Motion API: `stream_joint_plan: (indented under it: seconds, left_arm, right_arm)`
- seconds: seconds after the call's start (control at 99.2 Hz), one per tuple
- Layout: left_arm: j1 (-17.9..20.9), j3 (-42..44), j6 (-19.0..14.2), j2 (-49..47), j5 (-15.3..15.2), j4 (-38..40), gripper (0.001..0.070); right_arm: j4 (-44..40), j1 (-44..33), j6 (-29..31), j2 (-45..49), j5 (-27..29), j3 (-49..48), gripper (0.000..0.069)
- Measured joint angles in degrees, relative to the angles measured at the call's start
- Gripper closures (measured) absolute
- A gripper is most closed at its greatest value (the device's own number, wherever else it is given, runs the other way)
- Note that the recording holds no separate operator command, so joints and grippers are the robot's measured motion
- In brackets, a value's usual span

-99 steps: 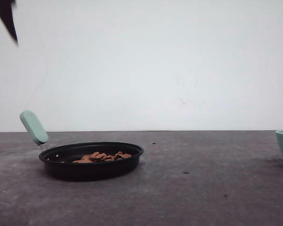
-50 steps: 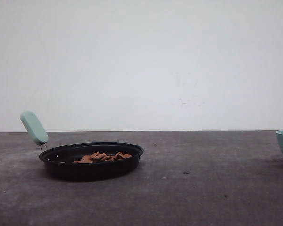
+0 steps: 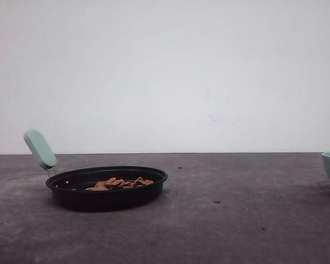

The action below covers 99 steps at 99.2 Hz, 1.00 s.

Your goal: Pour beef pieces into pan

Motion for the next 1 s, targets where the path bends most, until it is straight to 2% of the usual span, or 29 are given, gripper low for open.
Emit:
stream_joint_plan:
  seconds: [0.605,0.736,0.847,0.918,0.998]
  left_arm:
    - [0.0,0.0,0.33,0.0,0.0,0.0,0.0687]
    - [0.0,0.0,0.33,0.0,0.0,0.0,0.0687]
    - [0.0,0.0,0.33,0.0,0.0,0.0,0.0687]
    - [0.0,0.0,0.33,0.0,0.0,0.0,0.0687]
    - [0.0,0.0,0.33,0.0,0.0,-0.02,0.0687]
  right_arm:
    - [-0.09,0.0,0.0,-0.02,0.11,0.0,0.068]
    - [-3.3,0.0,0.0,-1.09,2.12,-0.46,0.068]
    - [0.13,-1.73,0.0,-4.28,3.8,-6.32,0.068]
    - [6.34,-4.09,0.0,-6.1,4.83,-13.33,0.068]
    - [14.6,-6.95,0.13,-8.7,3.1,-23.43,0.068]
